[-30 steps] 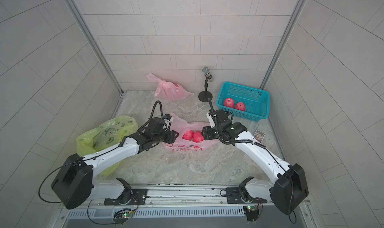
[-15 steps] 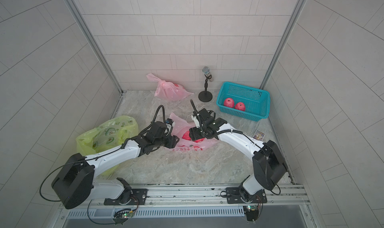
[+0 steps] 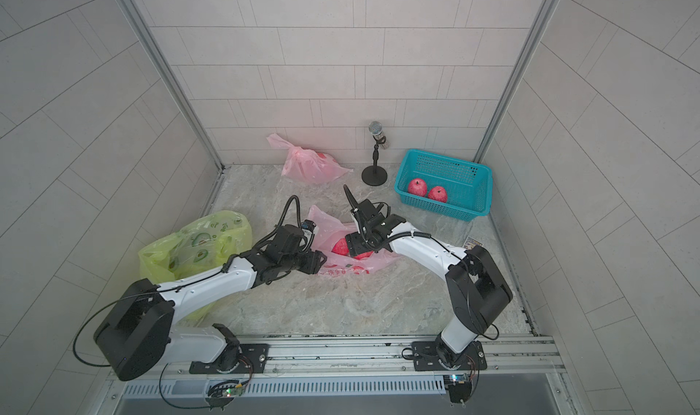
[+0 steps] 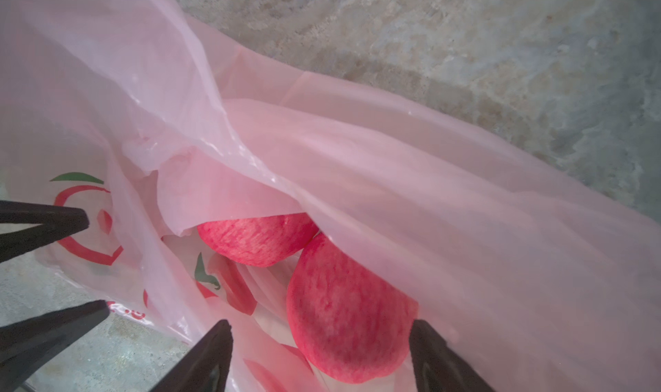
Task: Untie the knot of a plastic bag & take out the apple
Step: Pick up the apple from the plastic bag.
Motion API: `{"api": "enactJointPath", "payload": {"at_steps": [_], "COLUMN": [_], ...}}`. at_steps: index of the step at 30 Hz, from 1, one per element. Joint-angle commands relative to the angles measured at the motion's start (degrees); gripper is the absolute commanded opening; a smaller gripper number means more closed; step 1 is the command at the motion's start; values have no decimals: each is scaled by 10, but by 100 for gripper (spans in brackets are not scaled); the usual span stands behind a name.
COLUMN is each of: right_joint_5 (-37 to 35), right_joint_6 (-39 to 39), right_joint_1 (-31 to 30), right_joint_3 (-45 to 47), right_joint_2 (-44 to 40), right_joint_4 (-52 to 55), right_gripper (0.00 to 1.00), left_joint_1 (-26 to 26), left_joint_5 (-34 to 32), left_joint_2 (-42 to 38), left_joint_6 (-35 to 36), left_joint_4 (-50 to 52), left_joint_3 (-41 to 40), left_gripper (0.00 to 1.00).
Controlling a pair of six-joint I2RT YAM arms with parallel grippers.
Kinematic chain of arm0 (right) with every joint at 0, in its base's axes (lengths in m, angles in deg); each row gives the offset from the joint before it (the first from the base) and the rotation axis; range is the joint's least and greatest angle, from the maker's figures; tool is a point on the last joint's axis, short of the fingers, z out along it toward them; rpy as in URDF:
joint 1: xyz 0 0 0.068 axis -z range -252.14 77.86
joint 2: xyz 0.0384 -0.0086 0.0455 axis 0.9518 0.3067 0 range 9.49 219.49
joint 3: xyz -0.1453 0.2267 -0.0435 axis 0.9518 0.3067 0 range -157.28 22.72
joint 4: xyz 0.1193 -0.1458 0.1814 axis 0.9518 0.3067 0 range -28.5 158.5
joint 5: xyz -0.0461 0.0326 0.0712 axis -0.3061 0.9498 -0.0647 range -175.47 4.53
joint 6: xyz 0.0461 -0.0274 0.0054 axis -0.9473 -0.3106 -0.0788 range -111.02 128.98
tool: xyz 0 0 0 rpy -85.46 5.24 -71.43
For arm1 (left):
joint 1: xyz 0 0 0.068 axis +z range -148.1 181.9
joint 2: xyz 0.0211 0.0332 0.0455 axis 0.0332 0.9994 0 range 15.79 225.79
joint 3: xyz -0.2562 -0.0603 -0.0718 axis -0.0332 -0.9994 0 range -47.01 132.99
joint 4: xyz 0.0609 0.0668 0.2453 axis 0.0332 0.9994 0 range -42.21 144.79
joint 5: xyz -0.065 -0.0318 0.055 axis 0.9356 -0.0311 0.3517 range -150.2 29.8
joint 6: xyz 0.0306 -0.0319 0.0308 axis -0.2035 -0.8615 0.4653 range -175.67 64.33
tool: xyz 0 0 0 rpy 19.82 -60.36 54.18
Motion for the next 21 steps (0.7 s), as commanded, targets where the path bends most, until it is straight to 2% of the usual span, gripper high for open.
{"api": "enactJointPath", "payload": {"at_steps": [1,21], "right_joint_5": [-35,-36], "right_joint_6": [6,0], "right_joint_1": [-1,-1], "right_joint_3": [-2,16], "right_joint_2": [22,82], "right_joint_4": [1,-31], "right_gripper": [80,82], "left_joint_1": [-4,-4], "left_joint_5": [5,14], "left_joint_2": [1,-2], "left_joint_6": [-2,8], "left_joint_4": [-7,3], "left_joint_3": [1,11], "left_gripper": [63,63]}}
